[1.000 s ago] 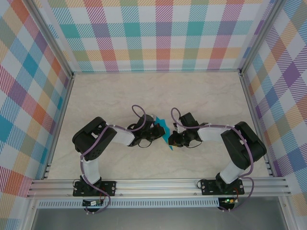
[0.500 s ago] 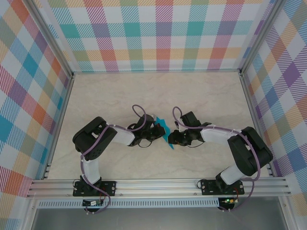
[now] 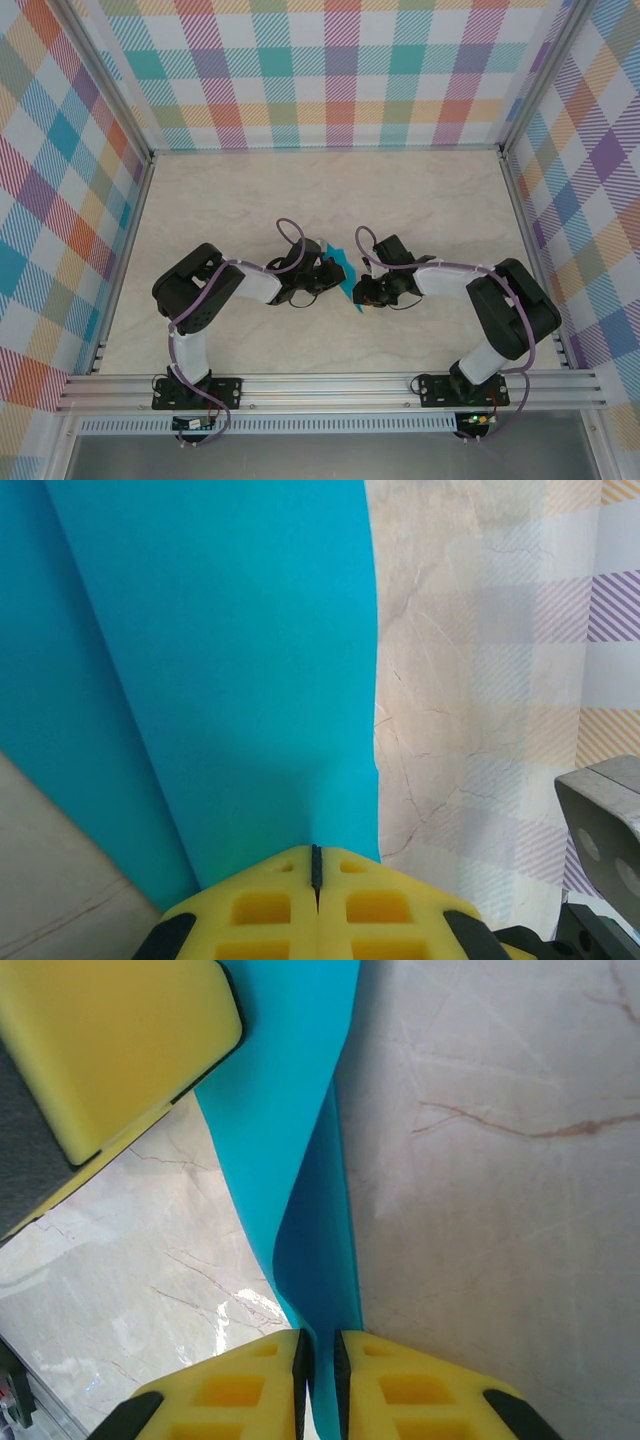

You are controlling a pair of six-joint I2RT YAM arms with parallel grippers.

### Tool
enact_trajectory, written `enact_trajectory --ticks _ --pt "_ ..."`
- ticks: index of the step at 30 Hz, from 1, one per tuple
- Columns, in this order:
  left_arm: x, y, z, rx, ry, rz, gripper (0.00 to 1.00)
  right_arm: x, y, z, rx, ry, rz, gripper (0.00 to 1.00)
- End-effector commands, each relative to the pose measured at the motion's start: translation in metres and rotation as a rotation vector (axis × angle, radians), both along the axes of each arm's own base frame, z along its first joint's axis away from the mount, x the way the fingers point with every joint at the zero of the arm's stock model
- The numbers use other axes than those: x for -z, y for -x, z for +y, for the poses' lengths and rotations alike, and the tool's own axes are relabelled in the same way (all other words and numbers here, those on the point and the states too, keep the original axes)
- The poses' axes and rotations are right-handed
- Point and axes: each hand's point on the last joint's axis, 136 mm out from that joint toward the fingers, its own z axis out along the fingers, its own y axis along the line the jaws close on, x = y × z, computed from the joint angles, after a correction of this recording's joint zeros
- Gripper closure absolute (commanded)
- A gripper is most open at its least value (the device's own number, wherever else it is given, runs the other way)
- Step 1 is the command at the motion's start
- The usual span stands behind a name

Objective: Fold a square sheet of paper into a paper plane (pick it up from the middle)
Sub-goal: Fold the wing for the fifth time at the center of the table.

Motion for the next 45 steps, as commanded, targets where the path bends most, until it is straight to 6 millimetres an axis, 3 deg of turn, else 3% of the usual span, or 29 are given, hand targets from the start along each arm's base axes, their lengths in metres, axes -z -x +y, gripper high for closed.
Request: enact_trajectory --ticks 1,6,11,16,22,33,41,45 --pt "0.011 0.006 -0.001 0.024 -0.029 0.03 1.0 0.014 0.009 -0.008 0.002 0.047 0.033 0.83" --pt "0.012 0.006 -0.002 0.028 -0.028 0.032 1.0 0.028 0.018 -0.02 0.025 0.099 0.06 0.9" --pt "0.011 0.007 -0.002 0.03 -0.029 0.03 1.0 0.022 0.015 -0.018 0.033 0.086 0.045 0.92" --pt "0.013 0.007 -0.001 0.029 -0.032 0.034 1.0 0.006 0.012 -0.011 0.014 0.044 0.019 0.82" --pt "0.013 0.008 -0.001 0.03 -0.032 0.036 1.0 0.002 0.017 -0.011 -0.012 0.032 0.022 0.77" --pt "0.013 0.008 -0.001 0.029 -0.033 0.034 1.0 0.023 0.025 -0.027 0.019 0.113 0.049 0.91" --pt "0.012 0.008 -0.001 0.033 -0.033 0.034 1.0 0.001 0.02 -0.021 0.011 0.075 0.012 0.83" --pt "0.011 0.007 -0.002 0.032 -0.031 0.031 1.0 0.006 0.025 -0.022 0.002 0.076 0.032 0.83"
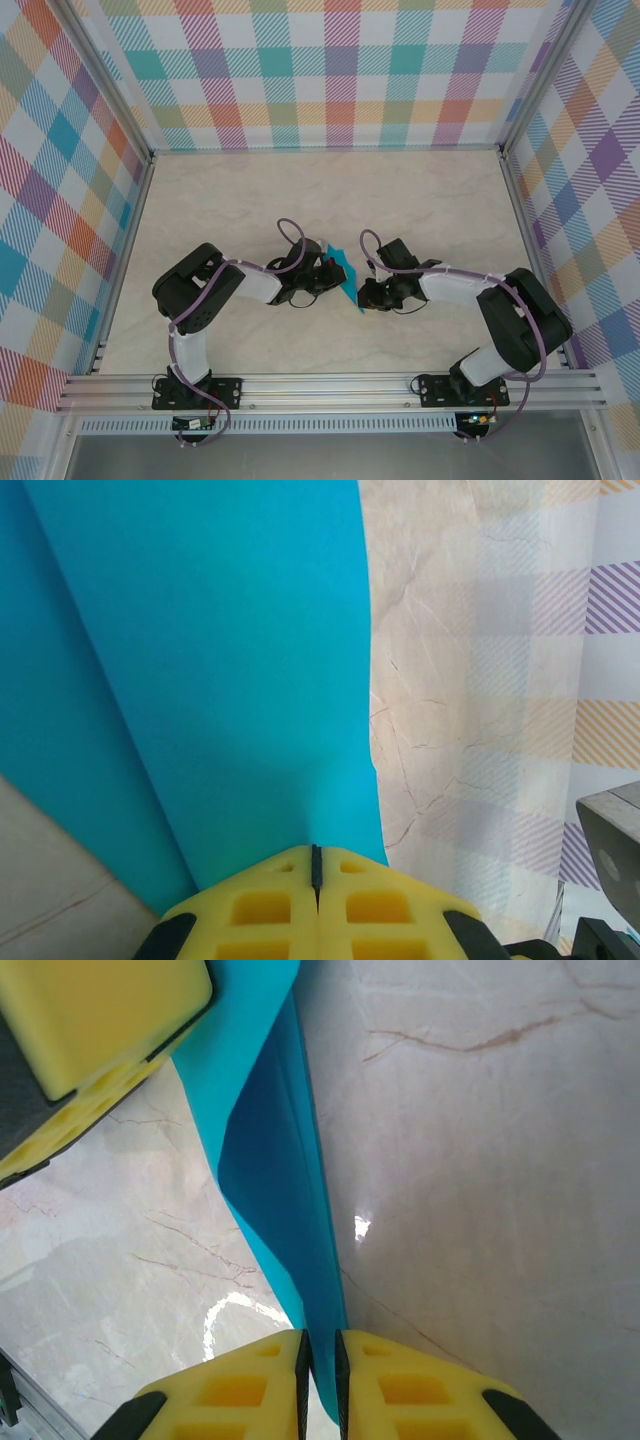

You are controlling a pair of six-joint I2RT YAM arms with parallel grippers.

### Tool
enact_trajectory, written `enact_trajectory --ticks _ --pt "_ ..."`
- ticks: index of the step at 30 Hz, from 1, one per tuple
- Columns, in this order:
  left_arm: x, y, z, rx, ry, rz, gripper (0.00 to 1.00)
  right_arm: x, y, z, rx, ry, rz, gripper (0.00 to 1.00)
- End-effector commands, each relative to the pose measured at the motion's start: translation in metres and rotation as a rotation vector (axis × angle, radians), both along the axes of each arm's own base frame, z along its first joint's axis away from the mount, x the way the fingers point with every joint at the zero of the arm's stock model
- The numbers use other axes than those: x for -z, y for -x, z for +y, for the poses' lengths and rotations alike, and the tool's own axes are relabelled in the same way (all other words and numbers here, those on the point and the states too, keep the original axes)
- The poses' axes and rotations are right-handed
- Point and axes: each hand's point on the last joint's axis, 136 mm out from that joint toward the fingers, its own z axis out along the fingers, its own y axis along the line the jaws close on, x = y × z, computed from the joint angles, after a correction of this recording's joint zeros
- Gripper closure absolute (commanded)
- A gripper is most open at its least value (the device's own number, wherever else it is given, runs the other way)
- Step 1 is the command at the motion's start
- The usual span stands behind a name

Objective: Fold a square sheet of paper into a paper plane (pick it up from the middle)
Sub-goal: Fold the wing for the fifth time at the center of the table.

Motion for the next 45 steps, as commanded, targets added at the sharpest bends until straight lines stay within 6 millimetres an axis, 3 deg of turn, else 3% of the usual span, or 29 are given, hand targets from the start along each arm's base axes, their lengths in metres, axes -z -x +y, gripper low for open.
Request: enact_trajectory --ticks 1,10,13,18,20,24,28,34,39,42,45 --pt "0.012 0.005 0.0 0.019 -0.038 0.025 1.0 0.012 0.016 -0.009 -0.024 0.045 0.045 0.83" --pt "0.012 0.005 0.0 0.022 -0.039 0.025 1.0 0.03 0.021 -0.022 -0.008 0.13 0.088 0.89" --pt "0.012 0.005 0.0 0.02 -0.04 0.025 1.0 0.017 0.018 -0.021 -0.001 0.114 0.06 0.84" --pt "0.013 0.006 0.001 0.02 -0.044 0.029 1.0 -0.026 0.005 -0.006 0.006 -0.001 -0.04 0.79" --pt "0.013 0.006 0.0 0.023 -0.042 0.029 1.0 -0.033 0.0 0.0 0.007 -0.03 -0.053 0.82" --pt "0.013 0.006 0.0 0.024 -0.043 0.029 1.0 -0.043 -0.003 0.03 -0.048 -0.188 -0.024 0.92" --pt "0.013 0.006 0.0 0.024 -0.043 0.029 1.0 -0.037 -0.006 0.044 -0.062 -0.245 0.02 0.94" --pt "0.013 0.007 0.0 0.029 -0.044 0.03 1.0 -0.007 -0.008 0.032 -0.042 -0.144 0.056 0.94" --pt "0.013 0.007 0.001 0.032 -0.051 0.028 1.0 0.012 0.003 0.02 -0.016 -0.115 0.097 0.95" --pt "0.014 0.008 0.002 0.031 -0.054 0.03 1.0 0.01 0.007 0.018 -0.014 -0.118 0.099 0.94" --pt "0.014 0.008 0.002 0.032 -0.053 0.03 1.0 -0.01 0.003 0.021 -0.028 -0.139 0.059 0.92"
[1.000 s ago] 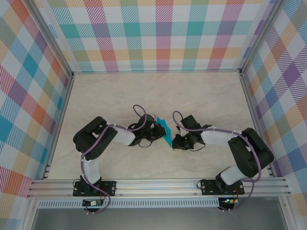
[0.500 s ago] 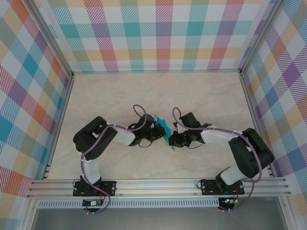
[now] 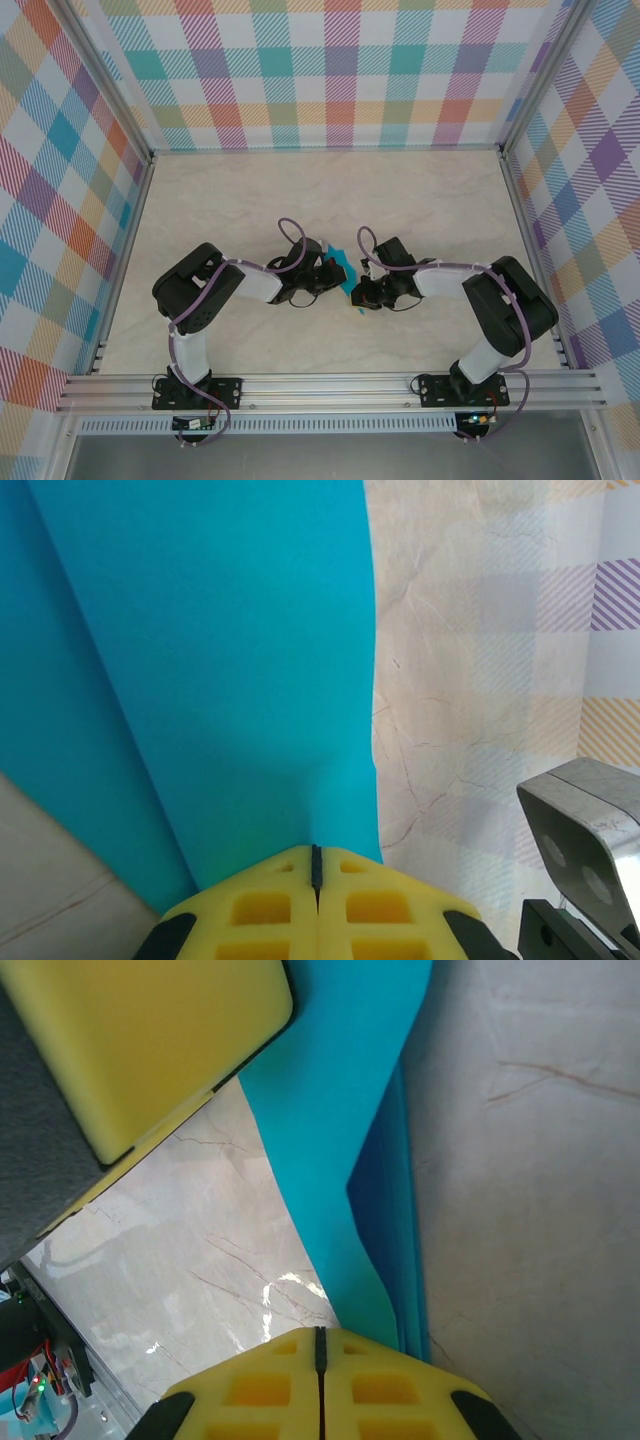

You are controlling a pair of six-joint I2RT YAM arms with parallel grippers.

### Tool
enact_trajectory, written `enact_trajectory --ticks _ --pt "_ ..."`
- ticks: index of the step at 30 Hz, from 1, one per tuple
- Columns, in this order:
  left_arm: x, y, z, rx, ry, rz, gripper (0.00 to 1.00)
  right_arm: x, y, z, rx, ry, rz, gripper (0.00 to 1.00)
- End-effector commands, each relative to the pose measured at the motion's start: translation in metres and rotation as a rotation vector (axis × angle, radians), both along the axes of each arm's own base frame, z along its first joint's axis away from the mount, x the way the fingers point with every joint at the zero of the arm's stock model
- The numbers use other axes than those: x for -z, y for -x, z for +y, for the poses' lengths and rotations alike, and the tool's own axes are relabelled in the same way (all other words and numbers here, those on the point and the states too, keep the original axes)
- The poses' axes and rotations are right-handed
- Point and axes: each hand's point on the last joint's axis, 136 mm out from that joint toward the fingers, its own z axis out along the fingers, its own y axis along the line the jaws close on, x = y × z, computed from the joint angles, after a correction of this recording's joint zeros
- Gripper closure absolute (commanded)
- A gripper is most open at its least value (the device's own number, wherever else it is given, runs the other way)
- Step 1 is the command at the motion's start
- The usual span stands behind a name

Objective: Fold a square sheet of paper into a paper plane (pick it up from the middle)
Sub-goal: Fold the wing for the fifth time at the center of the table.

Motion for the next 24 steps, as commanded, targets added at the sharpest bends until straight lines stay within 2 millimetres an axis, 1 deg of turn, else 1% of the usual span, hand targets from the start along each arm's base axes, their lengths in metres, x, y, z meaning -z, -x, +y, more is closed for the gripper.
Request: enact_trajectory --ticks 1,3,5,8,14,17,21,24 --pt "0.013 0.007 0.002 0.024 -0.042 0.023 1.0 -0.019 0.004 -0.004 -0.011 -0.008 -0.025 0.91" --pt "0.013 0.008 0.002 0.026 -0.043 0.024 1.0 -0.036 -0.001 -0.003 -0.027 -0.014 -0.076 0.9" --pt "0.013 0.008 0.001 0.026 -0.041 0.025 1.0 -0.046 -0.002 -0.001 -0.047 -0.016 -0.108 0.9" --pt "0.012 0.007 0.001 0.026 -0.038 0.024 1.0 -0.047 0.001 0.004 -0.078 -0.012 -0.115 0.9" --pt "0.012 0.007 0.0 0.029 -0.037 0.023 1.0 -0.029 0.005 0.011 -0.098 0.033 -0.085 0.91" --pt "0.012 0.007 0.001 0.03 -0.039 0.023 1.0 -0.02 0.004 0.008 -0.094 0.074 -0.07 0.91" --pt "0.012 0.007 0.001 0.029 -0.039 0.024 1.0 -0.007 0.001 -0.004 -0.071 0.157 -0.063 0.92" --pt "0.012 0.007 0.001 0.03 -0.04 0.024 1.0 -0.002 0.003 -0.007 -0.067 0.169 -0.06 0.92"
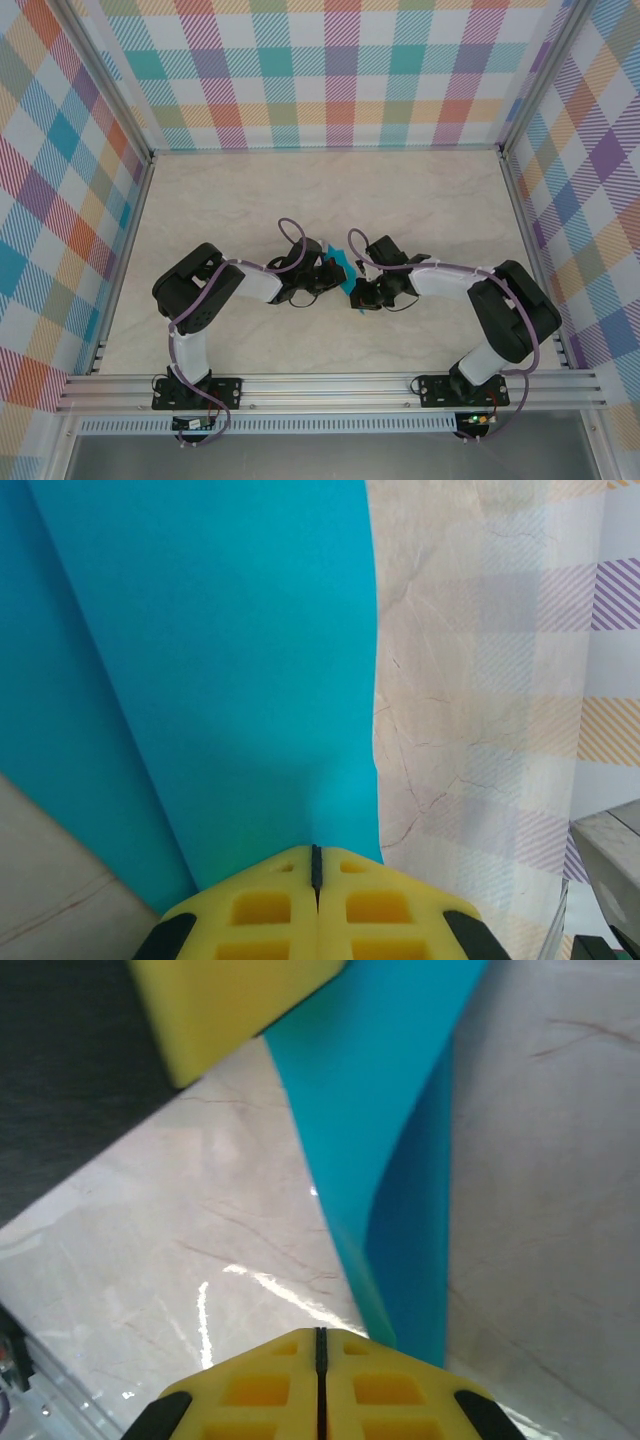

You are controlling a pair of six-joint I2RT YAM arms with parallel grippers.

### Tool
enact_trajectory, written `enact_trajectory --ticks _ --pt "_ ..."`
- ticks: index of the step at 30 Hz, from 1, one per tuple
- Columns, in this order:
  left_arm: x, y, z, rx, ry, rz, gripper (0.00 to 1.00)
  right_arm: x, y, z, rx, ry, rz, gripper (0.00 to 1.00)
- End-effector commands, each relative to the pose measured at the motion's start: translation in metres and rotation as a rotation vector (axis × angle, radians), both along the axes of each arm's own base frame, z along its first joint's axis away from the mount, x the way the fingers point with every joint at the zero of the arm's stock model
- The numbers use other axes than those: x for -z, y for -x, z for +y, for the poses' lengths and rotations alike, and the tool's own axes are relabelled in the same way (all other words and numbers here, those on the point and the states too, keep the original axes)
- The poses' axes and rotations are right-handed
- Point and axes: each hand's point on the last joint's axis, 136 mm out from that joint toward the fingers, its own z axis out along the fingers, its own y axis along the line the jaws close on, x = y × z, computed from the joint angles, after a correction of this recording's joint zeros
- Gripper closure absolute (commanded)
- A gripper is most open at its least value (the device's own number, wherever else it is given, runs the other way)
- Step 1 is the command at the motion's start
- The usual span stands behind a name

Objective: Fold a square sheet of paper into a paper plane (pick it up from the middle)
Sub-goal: Fold the wing for the fifth time at the center of the table.

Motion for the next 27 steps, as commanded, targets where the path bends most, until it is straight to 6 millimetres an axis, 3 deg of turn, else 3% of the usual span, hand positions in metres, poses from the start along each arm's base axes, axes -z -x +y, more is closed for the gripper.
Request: enact_trajectory --ticks 1,8,13,16,24,27 --pt "0.012 0.008 0.0 0.031 -0.039 0.024 1.0 0.003 -0.003 -0.005 0.0 0.04 -0.014 0.92" --pt "0.013 0.008 0.0 0.033 -0.04 0.025 1.0 0.012 -0.001 -0.012 0.043 0.002 0.022 0.92" --pt "0.014 0.008 0.001 0.032 -0.042 0.028 1.0 0.021 0.011 -0.008 0.054 -0.073 0.087 0.92" --pt "0.015 0.008 0.001 0.033 -0.042 0.029 1.0 0.03 0.018 -0.016 0.084 -0.056 0.121 0.93" --pt "0.013 0.008 0.001 0.034 -0.043 0.026 1.0 -0.007 0.016 -0.011 0.049 -0.145 0.055 0.9" --pt "0.015 0.008 0.001 0.034 -0.045 0.028 1.0 0.006 0.021 -0.019 0.06 -0.102 0.069 0.9"
